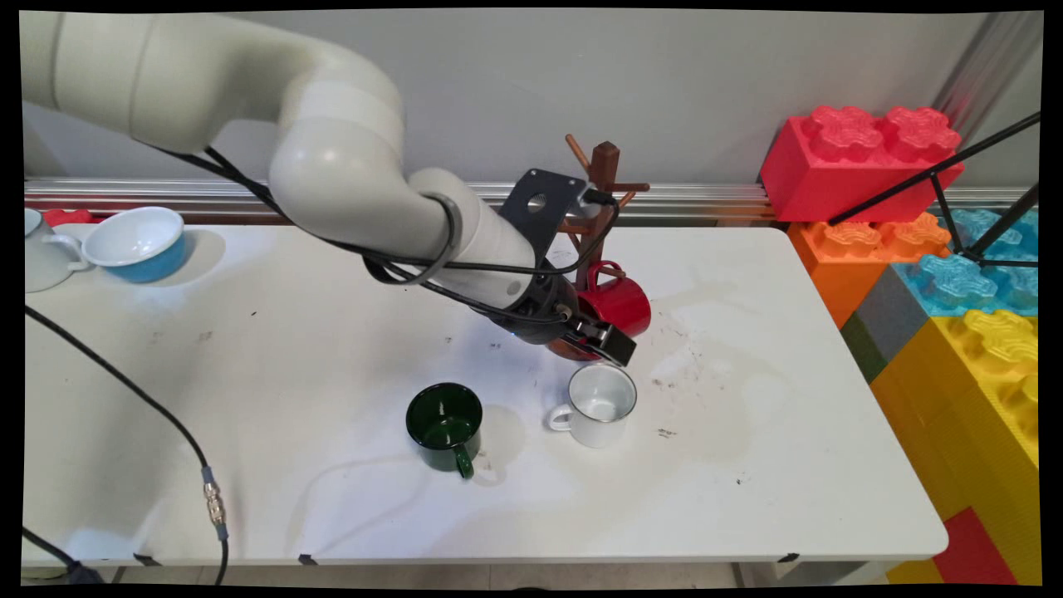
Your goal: Pick up the red mug from the rack
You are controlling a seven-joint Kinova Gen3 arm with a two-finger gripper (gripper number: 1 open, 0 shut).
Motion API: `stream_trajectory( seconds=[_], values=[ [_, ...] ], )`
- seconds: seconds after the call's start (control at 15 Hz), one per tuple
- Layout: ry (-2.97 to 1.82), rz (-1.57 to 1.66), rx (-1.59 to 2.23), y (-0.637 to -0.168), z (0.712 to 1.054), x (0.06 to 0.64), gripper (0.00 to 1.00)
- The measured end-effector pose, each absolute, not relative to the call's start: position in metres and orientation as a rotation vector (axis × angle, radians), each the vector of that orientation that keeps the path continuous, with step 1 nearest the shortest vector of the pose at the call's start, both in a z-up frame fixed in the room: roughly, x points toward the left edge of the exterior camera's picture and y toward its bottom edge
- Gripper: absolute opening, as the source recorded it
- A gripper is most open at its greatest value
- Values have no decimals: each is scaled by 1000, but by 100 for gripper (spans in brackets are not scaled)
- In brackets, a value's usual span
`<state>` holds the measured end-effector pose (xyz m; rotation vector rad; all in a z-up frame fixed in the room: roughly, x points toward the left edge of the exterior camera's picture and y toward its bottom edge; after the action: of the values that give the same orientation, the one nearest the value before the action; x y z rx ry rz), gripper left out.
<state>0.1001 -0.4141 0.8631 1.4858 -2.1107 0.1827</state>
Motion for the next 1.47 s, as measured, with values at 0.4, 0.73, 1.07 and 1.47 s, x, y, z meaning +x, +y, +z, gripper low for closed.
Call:
stream_trajectory(
  seconds=[0.4,0.73,1.07,1.47],
  values=[
    [-2061,182,1470,-424,837,98,100],
    [-2027,167,1442,-432,820,98,100],
    [-1996,152,1409,-440,809,99,100],
    [-1982,147,1396,-448,797,107,100]
  ],
)
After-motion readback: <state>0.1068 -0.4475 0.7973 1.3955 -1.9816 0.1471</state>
